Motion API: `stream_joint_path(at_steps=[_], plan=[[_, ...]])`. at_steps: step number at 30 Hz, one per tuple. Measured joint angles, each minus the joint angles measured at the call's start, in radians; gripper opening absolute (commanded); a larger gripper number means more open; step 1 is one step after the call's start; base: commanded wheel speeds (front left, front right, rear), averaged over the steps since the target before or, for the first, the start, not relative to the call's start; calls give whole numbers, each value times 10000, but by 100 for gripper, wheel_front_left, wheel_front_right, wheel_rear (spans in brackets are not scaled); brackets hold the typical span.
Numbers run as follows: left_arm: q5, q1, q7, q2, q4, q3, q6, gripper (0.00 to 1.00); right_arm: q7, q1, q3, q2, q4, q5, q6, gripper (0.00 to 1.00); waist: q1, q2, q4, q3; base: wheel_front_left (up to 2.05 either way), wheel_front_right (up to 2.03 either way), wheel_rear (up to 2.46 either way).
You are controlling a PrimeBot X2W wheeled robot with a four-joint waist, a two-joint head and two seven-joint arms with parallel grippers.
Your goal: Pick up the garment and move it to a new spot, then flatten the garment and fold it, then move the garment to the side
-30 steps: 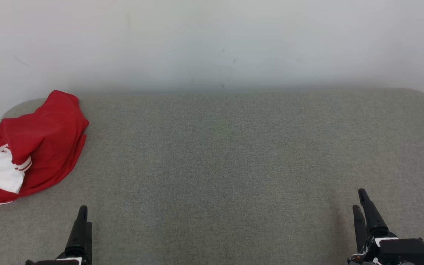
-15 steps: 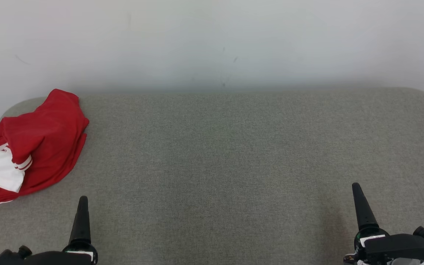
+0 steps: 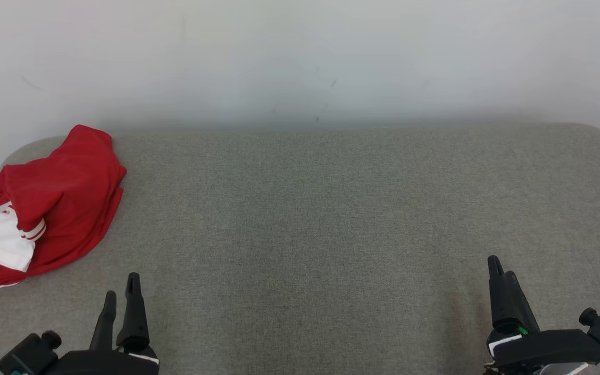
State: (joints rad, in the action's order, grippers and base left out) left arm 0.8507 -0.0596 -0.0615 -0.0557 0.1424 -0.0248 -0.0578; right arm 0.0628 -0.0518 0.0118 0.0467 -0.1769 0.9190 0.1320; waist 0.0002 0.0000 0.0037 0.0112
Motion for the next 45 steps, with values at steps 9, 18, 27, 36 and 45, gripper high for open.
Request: stream_joint_path(at_steps=[9, 18, 27, 36, 45], plan=[[-1407, 87, -278, -190, 15, 343, 245, 100, 274, 16, -84, 4, -165, -1647, 0, 100, 0, 0, 16, -66, 0, 0, 0], [-2339, 245, -554, -341, -190, 477, 316, 100, 313, 101, -119, 4, -134, -2731, 0, 100, -1, 0, 47, -128, 0, 0, 0], [-2987, 425, -794, -418, -426, 546, 100, 100, 253, 218, -58, 6, 140, -3720, 0, 100, -2, 0, 83, -147, 0, 0, 0], [-3599, 514, -1007, -483, -481, 523, -69, 100, 244, 324, 136, 10, 384, -4489, 0, 100, -2, 0, 98, -148, 0, 0, 0], [-4203, 562, -1225, -481, -522, 523, -293, 100, 253, 389, 222, 13, 573, -5196, 0, 100, -2, 0, 104, -146, 0, 0, 0]])
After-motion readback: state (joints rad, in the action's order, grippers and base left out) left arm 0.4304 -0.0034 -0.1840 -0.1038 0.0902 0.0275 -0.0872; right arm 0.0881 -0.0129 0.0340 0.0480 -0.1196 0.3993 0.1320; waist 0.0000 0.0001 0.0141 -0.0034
